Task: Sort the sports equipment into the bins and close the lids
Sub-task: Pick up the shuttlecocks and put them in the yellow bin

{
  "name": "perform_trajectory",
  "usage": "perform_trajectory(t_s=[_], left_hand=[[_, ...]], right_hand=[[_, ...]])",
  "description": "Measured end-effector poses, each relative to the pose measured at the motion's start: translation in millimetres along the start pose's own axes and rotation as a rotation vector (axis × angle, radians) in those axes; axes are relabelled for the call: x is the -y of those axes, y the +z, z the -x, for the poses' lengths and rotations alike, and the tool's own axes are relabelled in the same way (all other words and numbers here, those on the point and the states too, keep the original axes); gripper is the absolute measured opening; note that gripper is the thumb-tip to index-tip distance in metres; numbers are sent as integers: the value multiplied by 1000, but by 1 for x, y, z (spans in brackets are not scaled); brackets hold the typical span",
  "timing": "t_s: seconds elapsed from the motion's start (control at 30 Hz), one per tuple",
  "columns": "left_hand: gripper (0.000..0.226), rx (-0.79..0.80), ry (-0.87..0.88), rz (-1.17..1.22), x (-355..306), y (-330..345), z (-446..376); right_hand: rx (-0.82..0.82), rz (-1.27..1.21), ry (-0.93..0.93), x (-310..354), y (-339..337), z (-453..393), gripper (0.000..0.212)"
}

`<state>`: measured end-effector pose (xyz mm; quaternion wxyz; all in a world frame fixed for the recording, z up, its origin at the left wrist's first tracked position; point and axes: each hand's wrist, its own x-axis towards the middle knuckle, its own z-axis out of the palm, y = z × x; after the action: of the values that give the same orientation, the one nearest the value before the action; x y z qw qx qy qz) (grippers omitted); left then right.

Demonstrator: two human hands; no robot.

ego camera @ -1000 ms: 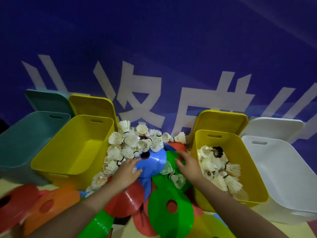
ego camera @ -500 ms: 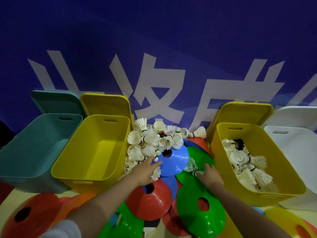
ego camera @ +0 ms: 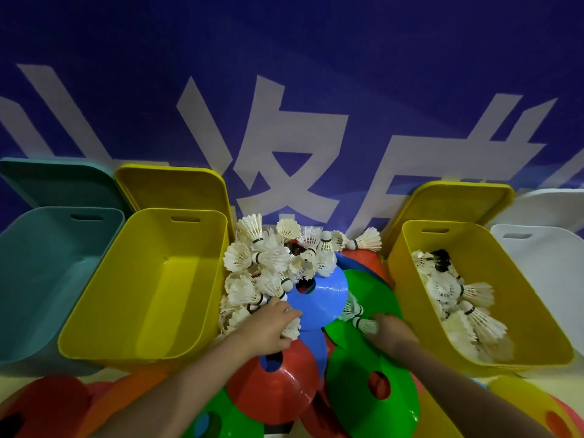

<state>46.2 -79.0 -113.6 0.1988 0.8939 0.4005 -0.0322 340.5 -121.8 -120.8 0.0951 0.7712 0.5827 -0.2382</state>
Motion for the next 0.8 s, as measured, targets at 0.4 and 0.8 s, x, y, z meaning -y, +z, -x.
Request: perform_trajectory(t_s=[0.4, 0.8], left_hand=[[71, -426, -85, 483, -61, -42, -15], [67, -400, -49, 826, -218, -63, -107]], right_hand=[[-218, -391, -135, -12, -65, 57, 28], [-658, -1025, 76, -174, -124, 38, 29]])
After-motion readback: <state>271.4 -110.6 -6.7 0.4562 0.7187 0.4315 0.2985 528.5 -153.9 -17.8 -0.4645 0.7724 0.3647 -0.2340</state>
